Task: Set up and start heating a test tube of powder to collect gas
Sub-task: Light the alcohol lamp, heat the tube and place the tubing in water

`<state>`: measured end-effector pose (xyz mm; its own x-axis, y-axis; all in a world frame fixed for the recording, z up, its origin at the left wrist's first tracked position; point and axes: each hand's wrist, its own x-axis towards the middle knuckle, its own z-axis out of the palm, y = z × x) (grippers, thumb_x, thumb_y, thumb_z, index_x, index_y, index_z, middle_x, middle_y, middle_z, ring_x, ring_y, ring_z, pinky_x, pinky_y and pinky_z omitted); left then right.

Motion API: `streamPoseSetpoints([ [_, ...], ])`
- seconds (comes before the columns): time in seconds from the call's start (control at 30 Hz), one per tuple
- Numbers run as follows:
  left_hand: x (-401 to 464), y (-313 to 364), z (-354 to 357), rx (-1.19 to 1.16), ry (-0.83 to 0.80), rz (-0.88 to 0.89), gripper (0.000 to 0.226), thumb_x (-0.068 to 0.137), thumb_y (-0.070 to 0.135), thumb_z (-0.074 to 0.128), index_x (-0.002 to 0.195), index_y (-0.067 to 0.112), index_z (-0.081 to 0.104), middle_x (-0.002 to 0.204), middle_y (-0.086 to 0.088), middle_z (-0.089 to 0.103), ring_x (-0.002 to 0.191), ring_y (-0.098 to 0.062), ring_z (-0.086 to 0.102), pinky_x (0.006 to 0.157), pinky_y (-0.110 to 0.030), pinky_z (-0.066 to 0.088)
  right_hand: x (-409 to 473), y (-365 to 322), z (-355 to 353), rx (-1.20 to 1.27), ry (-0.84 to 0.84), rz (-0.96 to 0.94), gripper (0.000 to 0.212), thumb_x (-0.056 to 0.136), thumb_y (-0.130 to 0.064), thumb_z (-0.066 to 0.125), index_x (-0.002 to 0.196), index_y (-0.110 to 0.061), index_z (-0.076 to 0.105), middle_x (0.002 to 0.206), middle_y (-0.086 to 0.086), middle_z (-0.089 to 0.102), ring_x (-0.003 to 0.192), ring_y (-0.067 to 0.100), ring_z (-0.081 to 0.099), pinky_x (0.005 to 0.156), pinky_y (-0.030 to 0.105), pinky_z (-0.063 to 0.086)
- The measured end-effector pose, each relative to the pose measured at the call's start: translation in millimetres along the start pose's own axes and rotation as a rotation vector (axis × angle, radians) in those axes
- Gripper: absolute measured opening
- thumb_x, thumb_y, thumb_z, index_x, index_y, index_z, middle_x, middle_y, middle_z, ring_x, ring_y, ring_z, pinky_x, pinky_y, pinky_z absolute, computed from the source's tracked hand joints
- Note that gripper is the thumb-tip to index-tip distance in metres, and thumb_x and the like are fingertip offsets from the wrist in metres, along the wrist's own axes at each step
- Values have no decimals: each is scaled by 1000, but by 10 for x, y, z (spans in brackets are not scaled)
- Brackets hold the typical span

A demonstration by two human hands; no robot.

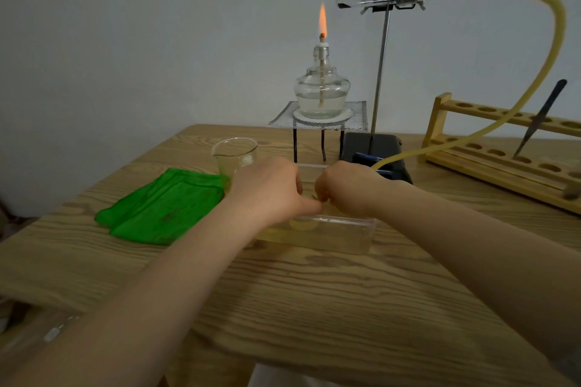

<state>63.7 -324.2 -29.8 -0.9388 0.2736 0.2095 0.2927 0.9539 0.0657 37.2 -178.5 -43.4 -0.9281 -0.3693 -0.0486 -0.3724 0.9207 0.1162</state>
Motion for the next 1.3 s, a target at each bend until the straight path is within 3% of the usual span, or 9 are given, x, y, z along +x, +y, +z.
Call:
streamPoseSetpoints([
  [0.43,-31,23,-32,-35,27,-9,42,63,59,63,84,24,72,85,6,69,77,-15,63,69,-34,54,13,12,12,1,5,-17,23,89,-4,52,102,-19,64,87,0,53,83,23,60,74,36,56],
  [0.6,-43,26,-10,-49,27,-13,38,62,60,63,82,28,67,83,10,66,78,-14,61,69,-31,52,42,14,29,33,-22,-6,34,86,-3,52,63,-28,49,76,-1,55,79,26,63,73,43,58],
  [0.7,-34,31,-28,-54,16,-10,40,62,62,62,86,30,66,85,11,65,80,-14,60,69,-30,51,54,23,32,58,-43,-8,32,85,-3,52,66,-28,56,78,-2,59,80,25,64,75,43,58],
  [0.87,-31,40,-43,-59,3,-11,46,62,66,61,91,31,67,90,12,65,84,-14,61,72,-31,52,35,34,20,109,-42,-43,39,88,-5,52,61,-33,48,69,-12,51,74,16,57,74,35,55],
  [1.17,-23,29,-53,-72,-20,-10,43,65,65,64,91,31,68,90,11,67,83,-13,62,72,-32,53,-5,13,-4,163,-68,-53,41,88,-2,48,59,-31,45,64,-11,50,58,9,45,56,22,39],
  [1.23,-18,25,-52,-66,-26,-7,42,65,66,64,88,31,68,88,11,67,81,-12,62,71,-32,54,-8,16,-2,160,-69,-52,37,88,-1,48,65,-30,50,64,-12,49,61,12,48,61,27,44],
  [1.3,-17,18,-52,-73,-34,-6,42,65,67,64,88,31,68,87,11,67,80,-12,62,71,-32,54,-5,21,9,138,-64,-60,31,88,-1,48,83,-26,65,67,-12,49,69,15,52,68,32,49],
])
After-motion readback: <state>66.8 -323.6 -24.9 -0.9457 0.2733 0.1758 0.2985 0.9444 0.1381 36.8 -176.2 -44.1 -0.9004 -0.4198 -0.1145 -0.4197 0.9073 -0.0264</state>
